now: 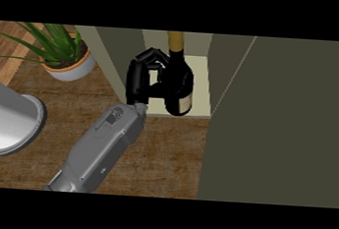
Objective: Pick up the wine, place it into the cabinet and close the cabinet
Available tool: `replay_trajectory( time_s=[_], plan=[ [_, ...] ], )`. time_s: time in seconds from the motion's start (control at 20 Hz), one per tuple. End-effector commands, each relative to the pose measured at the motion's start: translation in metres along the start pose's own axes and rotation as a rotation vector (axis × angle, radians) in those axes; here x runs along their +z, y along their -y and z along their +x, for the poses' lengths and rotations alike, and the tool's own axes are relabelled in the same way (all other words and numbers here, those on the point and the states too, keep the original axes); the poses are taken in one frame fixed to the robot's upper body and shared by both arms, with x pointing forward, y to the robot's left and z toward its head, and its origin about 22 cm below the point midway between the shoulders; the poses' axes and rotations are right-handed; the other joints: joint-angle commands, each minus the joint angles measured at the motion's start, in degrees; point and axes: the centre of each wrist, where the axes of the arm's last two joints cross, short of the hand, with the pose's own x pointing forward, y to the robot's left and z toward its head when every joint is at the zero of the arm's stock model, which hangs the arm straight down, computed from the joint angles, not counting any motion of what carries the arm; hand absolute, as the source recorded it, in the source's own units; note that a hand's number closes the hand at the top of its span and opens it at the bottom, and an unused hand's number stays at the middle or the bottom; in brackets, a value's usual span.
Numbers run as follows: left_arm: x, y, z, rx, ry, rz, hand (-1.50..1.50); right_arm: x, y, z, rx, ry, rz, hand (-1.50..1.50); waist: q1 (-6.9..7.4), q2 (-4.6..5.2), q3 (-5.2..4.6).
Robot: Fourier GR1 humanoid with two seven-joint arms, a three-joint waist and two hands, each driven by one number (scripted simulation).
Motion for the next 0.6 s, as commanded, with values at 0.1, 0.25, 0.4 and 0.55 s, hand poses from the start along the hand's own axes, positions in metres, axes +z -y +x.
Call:
replay_trajectory(
  time_s=[0.1,0.25,0.4,0.55],
  plan=[
    [-0.026,-0.004,-0.002,-0.013,-0.004,0.026,1.50,0.020,-0.007,0.013,-0.044,0.056,0.031,-1.50,-0.09,0.09,0.00],
    [-0.035,-0.003,-0.003,-0.039,-0.003,0.033,1.50,0.027,-0.011,0.015,-0.064,0.047,0.051,-1.50,-0.66,0.18,-0.01],
    [-0.037,-0.005,-0.005,-0.099,0.063,0.044,1.50,0.019,-0.009,0.010,-0.067,0.055,0.045,-1.50,-0.27,0.16,0.00],
    [-0.045,0.003,0.000,-0.105,0.093,0.092,1.50,0.017,-0.010,0.012,-0.053,0.050,0.063,-1.50,-1.40,0.38,-0.03]
  ],
)
